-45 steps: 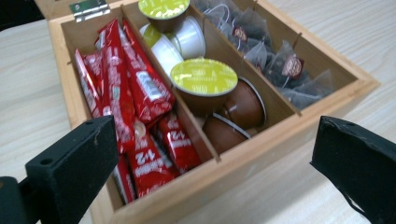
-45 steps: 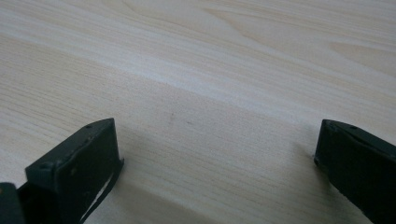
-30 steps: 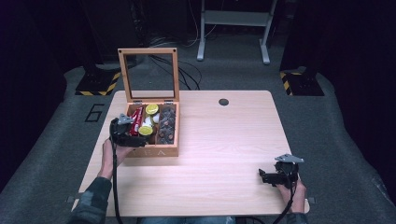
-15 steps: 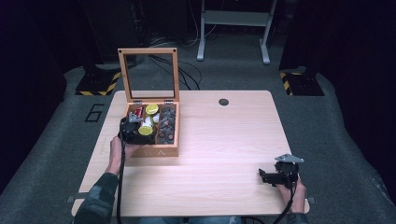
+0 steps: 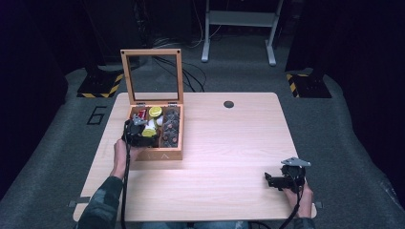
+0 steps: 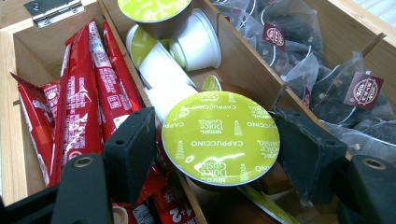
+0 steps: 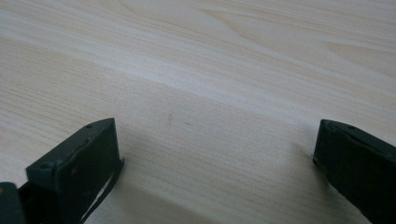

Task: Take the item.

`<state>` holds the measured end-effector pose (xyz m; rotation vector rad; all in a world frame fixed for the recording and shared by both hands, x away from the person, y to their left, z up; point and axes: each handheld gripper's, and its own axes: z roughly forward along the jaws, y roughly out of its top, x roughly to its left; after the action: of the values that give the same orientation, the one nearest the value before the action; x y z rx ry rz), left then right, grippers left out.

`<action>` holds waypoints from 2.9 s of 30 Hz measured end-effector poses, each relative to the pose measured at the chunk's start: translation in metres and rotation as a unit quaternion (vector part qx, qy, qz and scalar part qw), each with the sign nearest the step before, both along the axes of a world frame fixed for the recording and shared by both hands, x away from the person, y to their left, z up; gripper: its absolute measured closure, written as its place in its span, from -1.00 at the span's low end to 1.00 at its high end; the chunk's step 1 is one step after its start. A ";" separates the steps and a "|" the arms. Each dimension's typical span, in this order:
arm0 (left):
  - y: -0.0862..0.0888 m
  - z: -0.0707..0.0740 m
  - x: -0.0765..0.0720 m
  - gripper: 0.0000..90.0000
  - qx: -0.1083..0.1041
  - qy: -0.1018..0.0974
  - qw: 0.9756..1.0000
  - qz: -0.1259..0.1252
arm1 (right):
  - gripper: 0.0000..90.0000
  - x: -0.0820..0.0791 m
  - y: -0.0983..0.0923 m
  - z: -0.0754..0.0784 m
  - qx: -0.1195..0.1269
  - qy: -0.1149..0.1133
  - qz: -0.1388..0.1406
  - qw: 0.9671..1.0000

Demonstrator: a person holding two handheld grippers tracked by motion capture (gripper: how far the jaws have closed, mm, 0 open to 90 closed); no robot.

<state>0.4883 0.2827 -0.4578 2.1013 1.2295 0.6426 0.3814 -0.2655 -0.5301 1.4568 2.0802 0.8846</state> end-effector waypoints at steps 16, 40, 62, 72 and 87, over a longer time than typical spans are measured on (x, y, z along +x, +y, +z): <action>-0.003 0.003 -0.003 -0.14 0.010 -0.014 1.000 0.005 | -1.00 0.000 0.000 0.000 -0.001 0.000 0.001 1.000; -0.001 -0.004 -0.002 -0.17 0.011 0.010 1.000 0.021 | -1.00 0.000 0.000 0.000 -0.001 0.001 0.001 1.000; 0.003 0.001 -0.007 -0.10 -0.020 -0.017 0.999 0.027 | -1.00 0.000 0.000 0.000 0.000 0.000 0.001 1.000; 0.006 0.008 -0.012 -0.10 -0.032 -0.033 0.999 0.025 | -1.00 0.000 0.000 0.000 0.000 0.000 0.000 1.000; 0.000 0.020 -0.018 -0.10 -0.036 -0.060 0.997 0.013 | -1.00 0.000 0.000 0.000 0.001 0.000 -0.001 1.000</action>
<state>0.4702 0.2832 -0.4381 1.9612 1.1973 0.7157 0.3814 -0.2653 -0.5300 1.4593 2.0797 0.8856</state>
